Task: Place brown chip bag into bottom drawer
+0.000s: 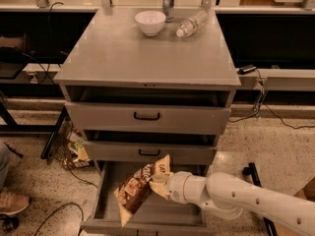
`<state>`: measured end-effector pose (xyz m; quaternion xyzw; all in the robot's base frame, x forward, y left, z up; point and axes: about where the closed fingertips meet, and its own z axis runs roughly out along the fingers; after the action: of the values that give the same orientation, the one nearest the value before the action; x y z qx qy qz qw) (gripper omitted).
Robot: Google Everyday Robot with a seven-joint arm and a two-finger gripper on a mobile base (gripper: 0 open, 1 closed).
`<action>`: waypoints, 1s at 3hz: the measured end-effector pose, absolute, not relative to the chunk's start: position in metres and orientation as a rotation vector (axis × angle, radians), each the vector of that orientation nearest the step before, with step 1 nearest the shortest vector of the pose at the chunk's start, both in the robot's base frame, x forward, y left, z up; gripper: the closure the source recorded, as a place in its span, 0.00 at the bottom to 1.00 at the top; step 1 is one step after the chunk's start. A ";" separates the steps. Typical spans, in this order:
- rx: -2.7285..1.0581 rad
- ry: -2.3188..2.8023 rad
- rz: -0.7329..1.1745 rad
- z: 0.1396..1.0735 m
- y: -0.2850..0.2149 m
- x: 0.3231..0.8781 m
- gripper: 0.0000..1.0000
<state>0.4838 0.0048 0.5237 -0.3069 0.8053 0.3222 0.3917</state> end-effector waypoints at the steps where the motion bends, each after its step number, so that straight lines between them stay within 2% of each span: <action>1: -0.733 2.050 0.803 0.504 0.002 0.492 1.00; 3: -0.539 2.100 0.686 0.397 -0.020 0.532 1.00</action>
Offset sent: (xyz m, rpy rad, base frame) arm 0.0609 -0.0341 -0.1424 -0.0294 -0.0286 -0.2885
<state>0.5323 -0.0205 0.3971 -0.2150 0.8379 0.2739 0.4202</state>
